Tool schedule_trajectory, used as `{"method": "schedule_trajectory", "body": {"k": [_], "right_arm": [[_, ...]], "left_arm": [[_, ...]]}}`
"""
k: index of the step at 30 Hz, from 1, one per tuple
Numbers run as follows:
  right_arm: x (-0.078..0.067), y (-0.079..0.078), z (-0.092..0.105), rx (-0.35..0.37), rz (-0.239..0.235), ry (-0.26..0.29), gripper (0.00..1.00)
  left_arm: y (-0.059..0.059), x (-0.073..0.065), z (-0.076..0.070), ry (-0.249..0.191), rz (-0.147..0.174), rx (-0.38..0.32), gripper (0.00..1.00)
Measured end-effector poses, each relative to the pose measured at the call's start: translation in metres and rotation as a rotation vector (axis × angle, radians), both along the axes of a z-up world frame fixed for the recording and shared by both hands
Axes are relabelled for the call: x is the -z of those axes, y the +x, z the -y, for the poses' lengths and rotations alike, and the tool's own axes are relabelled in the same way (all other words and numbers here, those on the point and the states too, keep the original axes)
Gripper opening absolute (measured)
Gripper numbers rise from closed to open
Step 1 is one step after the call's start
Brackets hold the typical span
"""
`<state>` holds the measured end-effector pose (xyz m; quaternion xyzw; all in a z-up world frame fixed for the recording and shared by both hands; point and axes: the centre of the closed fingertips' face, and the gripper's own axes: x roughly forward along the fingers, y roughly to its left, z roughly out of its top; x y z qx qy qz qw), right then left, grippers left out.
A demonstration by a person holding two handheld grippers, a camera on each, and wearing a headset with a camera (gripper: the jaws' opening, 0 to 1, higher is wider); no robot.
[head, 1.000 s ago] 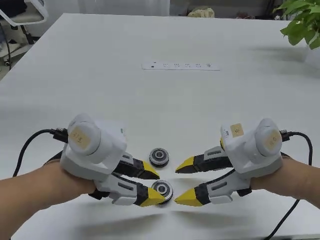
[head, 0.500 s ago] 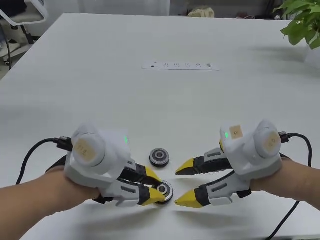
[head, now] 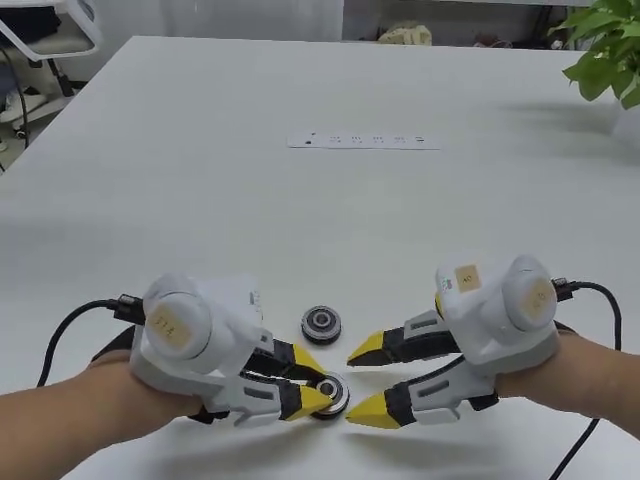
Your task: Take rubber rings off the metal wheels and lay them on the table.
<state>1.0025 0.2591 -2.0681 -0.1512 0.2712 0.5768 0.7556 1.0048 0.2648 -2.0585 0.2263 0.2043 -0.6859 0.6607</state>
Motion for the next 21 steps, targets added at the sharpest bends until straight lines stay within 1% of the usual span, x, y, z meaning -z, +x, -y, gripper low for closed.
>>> {"method": "schedule_trajectory", "body": {"k": [4,9,13,18,21], "right_arm": [[0.0010,-0.0004,-0.0024,0.011,-0.016,0.015,0.31],[0.0036,-0.0016,-0.0057,0.012,-0.026,0.020,0.28],[0.0055,-0.0015,-0.0083,0.016,-0.029,0.023,0.28],[0.0071,0.0012,-0.0072,0.041,-0.042,0.031,0.28],[0.0070,0.0017,-0.0069,0.051,-0.050,0.038,0.28]], "left_arm": [[-0.0001,0.0003,0.0002,-0.001,0.006,-0.004,0.08],[-0.0001,0.0006,0.0006,-0.004,0.006,-0.008,0.08],[-0.0003,0.0010,0.0007,-0.002,0.014,-0.010,0.08],[-0.0007,0.0015,0.0007,0.002,0.023,-0.012,0.08],[-0.0004,0.0016,0.0005,0.001,0.023,-0.013,0.07]]}}
